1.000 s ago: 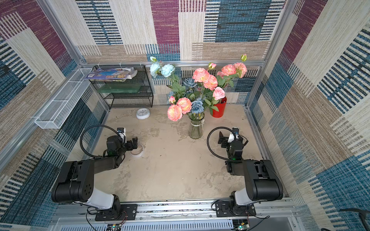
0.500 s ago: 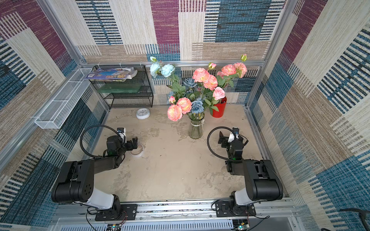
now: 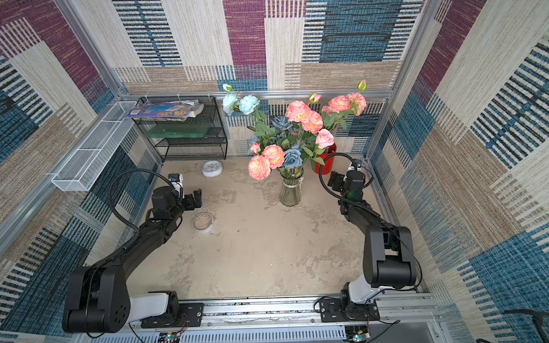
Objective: Pick out pink flowers from the vase
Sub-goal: Pick up the flower from the vase.
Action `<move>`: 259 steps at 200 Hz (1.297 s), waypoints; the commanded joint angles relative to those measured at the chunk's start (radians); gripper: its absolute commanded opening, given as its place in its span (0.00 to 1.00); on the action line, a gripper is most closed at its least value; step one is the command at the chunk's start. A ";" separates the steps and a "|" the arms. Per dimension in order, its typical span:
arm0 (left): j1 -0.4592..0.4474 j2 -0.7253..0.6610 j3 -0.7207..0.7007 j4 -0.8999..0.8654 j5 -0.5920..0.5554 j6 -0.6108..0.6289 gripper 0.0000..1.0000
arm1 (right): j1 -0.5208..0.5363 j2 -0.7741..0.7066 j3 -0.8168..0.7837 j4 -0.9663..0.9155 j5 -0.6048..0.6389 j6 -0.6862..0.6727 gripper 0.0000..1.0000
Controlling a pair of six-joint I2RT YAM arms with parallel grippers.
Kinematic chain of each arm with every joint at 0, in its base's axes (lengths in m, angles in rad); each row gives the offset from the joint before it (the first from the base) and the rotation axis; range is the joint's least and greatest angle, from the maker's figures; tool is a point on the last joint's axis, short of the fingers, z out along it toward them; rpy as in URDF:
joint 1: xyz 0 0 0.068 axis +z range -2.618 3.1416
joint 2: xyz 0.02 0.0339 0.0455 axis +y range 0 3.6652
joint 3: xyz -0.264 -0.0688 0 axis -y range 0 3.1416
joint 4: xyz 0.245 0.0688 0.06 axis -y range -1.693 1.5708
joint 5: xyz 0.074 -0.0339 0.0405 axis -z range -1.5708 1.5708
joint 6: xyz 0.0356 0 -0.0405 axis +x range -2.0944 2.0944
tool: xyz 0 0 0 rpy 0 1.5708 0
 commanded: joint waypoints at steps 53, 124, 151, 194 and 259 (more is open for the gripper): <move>-0.257 -0.121 -0.020 0.009 0.084 -0.183 0.99 | -0.057 -0.326 -0.146 0.029 -0.280 0.256 0.96; -0.587 0.077 -0.064 0.574 0.016 -0.098 0.83 | -0.125 -0.451 -0.119 -0.093 -0.385 0.385 0.94; -0.656 0.213 0.004 0.689 0.022 -0.055 0.66 | -0.137 -0.484 -0.085 -0.128 -0.403 0.381 0.76; -0.693 0.420 0.077 0.924 -0.020 -0.041 0.48 | -0.164 -0.529 -0.048 -0.195 -0.422 0.387 0.77; -0.727 0.603 0.256 1.046 0.003 0.047 0.68 | -0.143 -0.524 -0.019 -0.271 -0.411 0.398 0.78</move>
